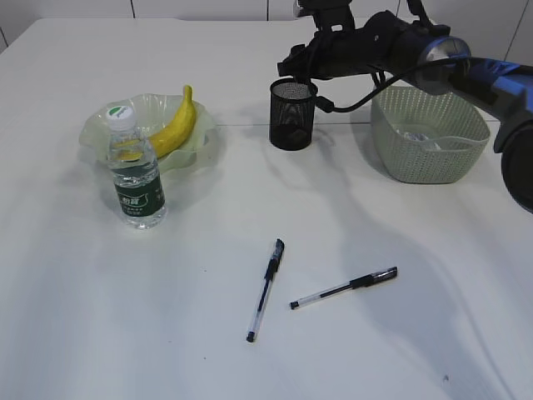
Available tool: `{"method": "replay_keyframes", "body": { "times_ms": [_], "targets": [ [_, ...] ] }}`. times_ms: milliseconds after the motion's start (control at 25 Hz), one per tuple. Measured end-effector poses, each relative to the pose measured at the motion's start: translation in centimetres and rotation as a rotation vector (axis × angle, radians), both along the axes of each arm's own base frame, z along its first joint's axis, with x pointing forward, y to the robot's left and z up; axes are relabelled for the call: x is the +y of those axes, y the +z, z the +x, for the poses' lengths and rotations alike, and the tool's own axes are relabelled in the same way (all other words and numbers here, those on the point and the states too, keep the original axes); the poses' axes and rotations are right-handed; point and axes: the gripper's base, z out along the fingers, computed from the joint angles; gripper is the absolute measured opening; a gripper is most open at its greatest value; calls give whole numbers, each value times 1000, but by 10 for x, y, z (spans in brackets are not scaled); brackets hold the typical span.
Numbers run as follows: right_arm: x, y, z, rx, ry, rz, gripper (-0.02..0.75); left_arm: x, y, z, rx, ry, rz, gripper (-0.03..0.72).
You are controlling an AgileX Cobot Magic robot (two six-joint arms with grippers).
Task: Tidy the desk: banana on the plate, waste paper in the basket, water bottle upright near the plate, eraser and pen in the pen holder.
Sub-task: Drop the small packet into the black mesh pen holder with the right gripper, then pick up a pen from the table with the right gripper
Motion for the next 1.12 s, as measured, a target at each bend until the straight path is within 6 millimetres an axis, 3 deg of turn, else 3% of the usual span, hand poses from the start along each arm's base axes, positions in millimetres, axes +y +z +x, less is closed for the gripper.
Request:
{"method": "replay_keyframes", "body": {
  "times_ms": [320,440,680,800,960,1120],
  "targets": [
    [0,8,-1,-19,-3,4,358,0,0,0,0,1,0,432],
    [-1,32,-4,-61,-3,14,358,0,0,0,0,1,0,431],
    [-3,102,-22,-151,22,34,358,2,0,-1,7,22,3,431],
    [-3,122,-35,-116,66,-4,358,6,-1,-2,20,69,8,431],
    [-6,128,-53,19,138,-138,358,10,-3,-4,35,121,12,431],
    [-14,113,-68,237,198,-305,358,11,-3,-5,38,132,12,431]
  ]
}}
